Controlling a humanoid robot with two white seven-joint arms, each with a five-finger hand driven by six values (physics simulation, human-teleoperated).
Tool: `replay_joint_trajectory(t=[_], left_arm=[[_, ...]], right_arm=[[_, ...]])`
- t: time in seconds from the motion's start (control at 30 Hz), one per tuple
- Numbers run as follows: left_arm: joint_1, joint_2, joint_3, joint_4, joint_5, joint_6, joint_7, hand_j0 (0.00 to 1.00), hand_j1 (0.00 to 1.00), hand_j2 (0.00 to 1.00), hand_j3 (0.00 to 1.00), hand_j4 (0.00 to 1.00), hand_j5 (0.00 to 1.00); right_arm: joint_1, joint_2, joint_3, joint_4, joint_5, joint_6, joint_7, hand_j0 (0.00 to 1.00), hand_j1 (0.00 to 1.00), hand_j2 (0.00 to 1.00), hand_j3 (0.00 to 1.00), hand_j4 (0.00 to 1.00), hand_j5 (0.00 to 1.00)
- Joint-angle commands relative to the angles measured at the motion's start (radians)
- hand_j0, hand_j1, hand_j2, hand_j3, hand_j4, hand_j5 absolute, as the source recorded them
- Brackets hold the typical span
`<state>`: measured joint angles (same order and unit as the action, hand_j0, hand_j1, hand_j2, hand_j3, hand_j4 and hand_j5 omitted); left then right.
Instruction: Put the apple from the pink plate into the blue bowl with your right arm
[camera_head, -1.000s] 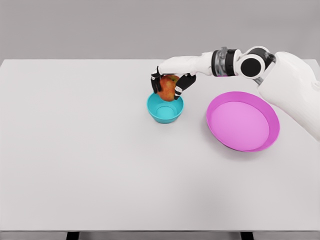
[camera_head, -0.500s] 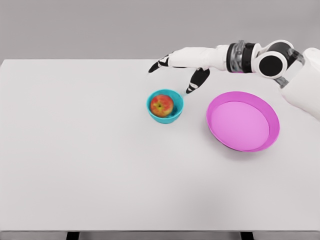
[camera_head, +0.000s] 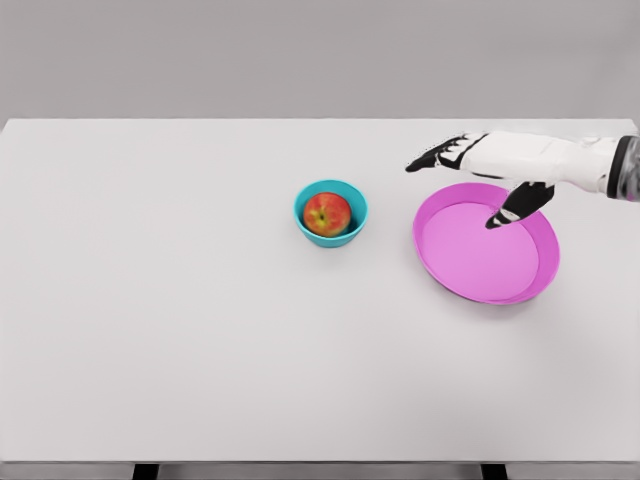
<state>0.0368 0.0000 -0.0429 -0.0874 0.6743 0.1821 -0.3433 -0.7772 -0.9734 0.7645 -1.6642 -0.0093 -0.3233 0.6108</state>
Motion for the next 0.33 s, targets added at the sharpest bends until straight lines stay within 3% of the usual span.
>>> replay_joint_trajectory(t=[0.0,0.03,0.23,0.3], left_arm=[[0.000,0.000,0.000,0.000,0.001,0.000,0.000,1.00,1.00,1.00,1.00,1.00,1.00],[0.000,0.000,0.000,0.000,0.001,0.000,0.000,1.00,1.00,1.00,1.00,1.00,1.00],[0.000,0.000,0.000,0.000,0.001,0.000,0.000,1.00,1.00,1.00,1.00,1.00,1.00],[-0.035,0.000,0.003,-0.012,0.002,-0.001,0.000,1.00,1.00,1.00,1.00,1.00,1.00]], right_arm=[[0.015,0.012,-0.145,0.003,-0.018,-0.005,0.000,1.00,1.00,1.00,1.00,1.00,1.00],[0.045,0.035,-0.183,0.007,-0.018,0.000,0.000,1.00,1.00,1.00,1.00,1.00,1.00],[0.049,0.035,-0.182,0.006,-0.017,0.044,0.000,1.00,1.00,1.00,1.00,1.00,1.00],[0.062,0.035,-0.183,0.003,-0.014,0.044,0.000,1.00,1.00,1.00,1.00,1.00,1.00]])
